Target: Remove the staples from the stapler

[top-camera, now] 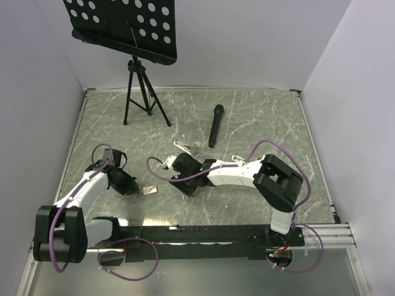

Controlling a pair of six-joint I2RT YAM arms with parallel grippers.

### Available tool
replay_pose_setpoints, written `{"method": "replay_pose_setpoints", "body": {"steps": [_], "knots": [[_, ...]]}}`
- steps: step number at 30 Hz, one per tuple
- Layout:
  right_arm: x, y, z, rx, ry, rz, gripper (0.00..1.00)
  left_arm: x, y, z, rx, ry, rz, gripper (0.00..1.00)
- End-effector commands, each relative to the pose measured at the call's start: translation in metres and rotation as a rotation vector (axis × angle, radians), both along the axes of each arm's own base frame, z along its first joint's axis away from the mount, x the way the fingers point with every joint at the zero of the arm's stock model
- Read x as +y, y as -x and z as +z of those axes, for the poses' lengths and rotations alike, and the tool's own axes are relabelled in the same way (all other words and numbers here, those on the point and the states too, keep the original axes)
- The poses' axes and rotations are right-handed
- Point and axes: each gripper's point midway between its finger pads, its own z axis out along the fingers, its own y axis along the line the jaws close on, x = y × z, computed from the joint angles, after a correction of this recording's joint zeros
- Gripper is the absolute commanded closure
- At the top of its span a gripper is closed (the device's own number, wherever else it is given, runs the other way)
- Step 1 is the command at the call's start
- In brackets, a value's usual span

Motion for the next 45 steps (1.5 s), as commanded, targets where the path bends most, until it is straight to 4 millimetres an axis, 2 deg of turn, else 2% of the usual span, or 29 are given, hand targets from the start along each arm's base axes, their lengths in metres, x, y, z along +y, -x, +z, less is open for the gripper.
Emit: {"method": "replay_pose_setpoints", "body": {"steps": [1,6,11,20,27,32,38,45], "knots": [[-0.003,-0.004,0.01,-0.03,0.0,-0.023,0.44,0.001,0.004,-0.002,0.032,-0.011,0.034,0.85],[-0.018,-0.001,0.013,-0.051,0.014,-0.04,0.44,-0.006,0.003,-0.002,0.027,0.025,0.021,0.87],[-0.022,0.001,0.008,-0.044,0.024,-0.041,0.48,-0.014,0.001,-0.005,0.015,0.059,0.009,0.88],[-0.013,0.002,0.003,-0.033,-0.002,-0.023,0.5,-0.019,-0.001,-0.006,-0.003,0.081,-0.004,0.89],[-0.007,0.002,0.004,-0.039,-0.011,-0.015,0.58,-0.023,-0.008,-0.008,-0.01,0.093,-0.025,0.9],[0.005,0.006,0.01,-0.055,-0.041,0.005,0.6,-0.026,-0.019,-0.004,-0.055,0.092,-0.055,0.9],[0.03,0.007,0.016,-0.08,-0.085,0.048,0.6,-0.03,-0.027,-0.001,-0.09,0.103,-0.092,0.89],[0.055,0.007,0.016,-0.086,-0.105,0.102,0.6,-0.029,-0.023,-0.008,-0.059,0.095,-0.105,0.89]]}}
